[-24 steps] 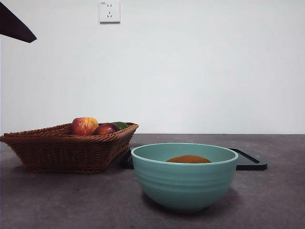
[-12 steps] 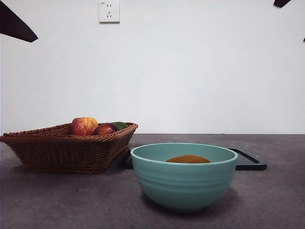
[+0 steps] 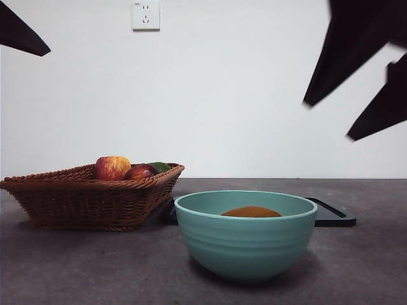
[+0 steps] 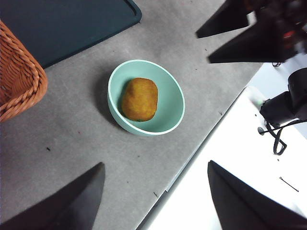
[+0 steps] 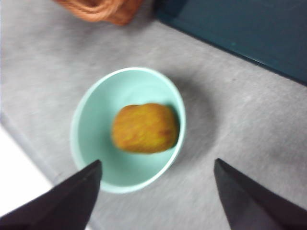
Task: Pick up the wifruite, put it on the bowl, pick up the plate, put it on desk
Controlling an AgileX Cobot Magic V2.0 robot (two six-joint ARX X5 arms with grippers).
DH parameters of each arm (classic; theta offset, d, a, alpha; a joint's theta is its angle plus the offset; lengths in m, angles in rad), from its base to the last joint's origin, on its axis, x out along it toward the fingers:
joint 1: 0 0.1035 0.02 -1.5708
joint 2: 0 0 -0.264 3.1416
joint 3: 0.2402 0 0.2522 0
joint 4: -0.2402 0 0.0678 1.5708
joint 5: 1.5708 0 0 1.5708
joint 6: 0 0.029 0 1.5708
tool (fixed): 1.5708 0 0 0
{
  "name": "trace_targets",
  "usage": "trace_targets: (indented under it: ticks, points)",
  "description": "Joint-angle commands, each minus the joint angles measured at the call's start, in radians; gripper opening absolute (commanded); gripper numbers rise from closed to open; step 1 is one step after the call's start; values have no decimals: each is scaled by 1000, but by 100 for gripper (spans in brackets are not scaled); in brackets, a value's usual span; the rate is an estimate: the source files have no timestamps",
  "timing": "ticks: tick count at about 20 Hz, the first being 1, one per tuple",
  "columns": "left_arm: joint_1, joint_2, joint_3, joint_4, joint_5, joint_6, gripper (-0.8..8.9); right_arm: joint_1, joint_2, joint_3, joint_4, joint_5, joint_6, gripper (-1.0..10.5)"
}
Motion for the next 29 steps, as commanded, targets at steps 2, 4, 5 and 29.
trace_targets:
  ticks: [2,4,5,29]
  points:
    - [-5,6,6,14,7,19,343,48,73,-1,58,67,44,344]
    - [-5,6,6,15,7,19,343,75,132,-1,96,100,44,306]
    - [-5,6,6,15,8,19,343,85,163,-1,117,109,45,294]
    - [-5,6,6,14,7,19,343,113,367,-1,261,189,49,13]
